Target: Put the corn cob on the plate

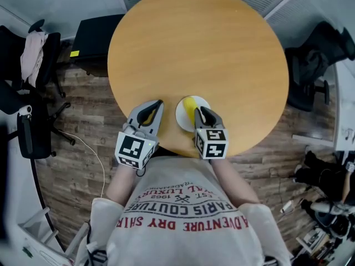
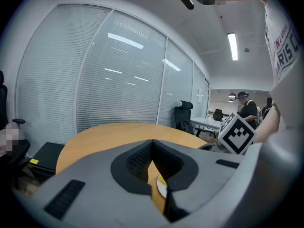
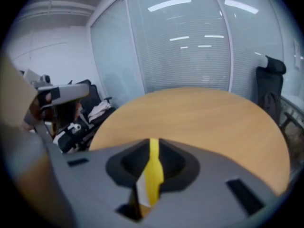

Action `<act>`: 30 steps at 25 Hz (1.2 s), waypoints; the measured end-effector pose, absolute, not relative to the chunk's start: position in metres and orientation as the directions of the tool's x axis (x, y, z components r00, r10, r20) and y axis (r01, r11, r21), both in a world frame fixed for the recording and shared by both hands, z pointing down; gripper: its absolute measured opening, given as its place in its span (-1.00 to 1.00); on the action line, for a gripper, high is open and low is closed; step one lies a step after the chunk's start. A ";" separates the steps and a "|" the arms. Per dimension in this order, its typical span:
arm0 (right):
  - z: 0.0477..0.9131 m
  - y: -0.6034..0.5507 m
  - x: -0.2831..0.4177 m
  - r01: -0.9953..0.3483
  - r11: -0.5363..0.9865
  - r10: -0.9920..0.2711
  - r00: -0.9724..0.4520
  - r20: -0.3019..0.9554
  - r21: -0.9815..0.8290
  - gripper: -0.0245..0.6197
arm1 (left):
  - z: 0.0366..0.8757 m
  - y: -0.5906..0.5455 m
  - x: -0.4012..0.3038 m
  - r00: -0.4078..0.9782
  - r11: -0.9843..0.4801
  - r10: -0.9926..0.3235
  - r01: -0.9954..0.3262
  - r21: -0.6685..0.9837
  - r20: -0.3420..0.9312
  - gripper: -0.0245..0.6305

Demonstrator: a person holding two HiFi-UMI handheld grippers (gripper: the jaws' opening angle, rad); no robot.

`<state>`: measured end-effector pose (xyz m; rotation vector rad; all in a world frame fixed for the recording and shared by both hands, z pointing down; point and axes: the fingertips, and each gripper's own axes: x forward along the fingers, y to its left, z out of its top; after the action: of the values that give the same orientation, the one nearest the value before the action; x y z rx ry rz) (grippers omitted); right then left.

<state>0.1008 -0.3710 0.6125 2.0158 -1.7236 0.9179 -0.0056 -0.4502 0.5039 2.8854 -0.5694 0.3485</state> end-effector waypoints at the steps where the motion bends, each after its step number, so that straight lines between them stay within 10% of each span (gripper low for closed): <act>1: 0.606 -0.372 0.100 -0.968 -0.203 -0.761 0.062 0.646 -0.146 -0.74 | 0.502 -0.449 -0.005 0.901 -0.913 -0.348 -0.388 0.125 0.259 -0.83; 30: 0.394 -0.370 0.123 -0.981 -0.184 -0.979 0.176 0.102 -0.069 -0.84 | 0.380 -0.448 0.009 0.941 -0.941 -0.336 -0.334 -0.055 0.032 -0.82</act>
<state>0.1227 -0.3700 0.3942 2.3992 -1.9990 0.1920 0.0090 -0.4479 0.3796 3.1433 -0.5419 0.0653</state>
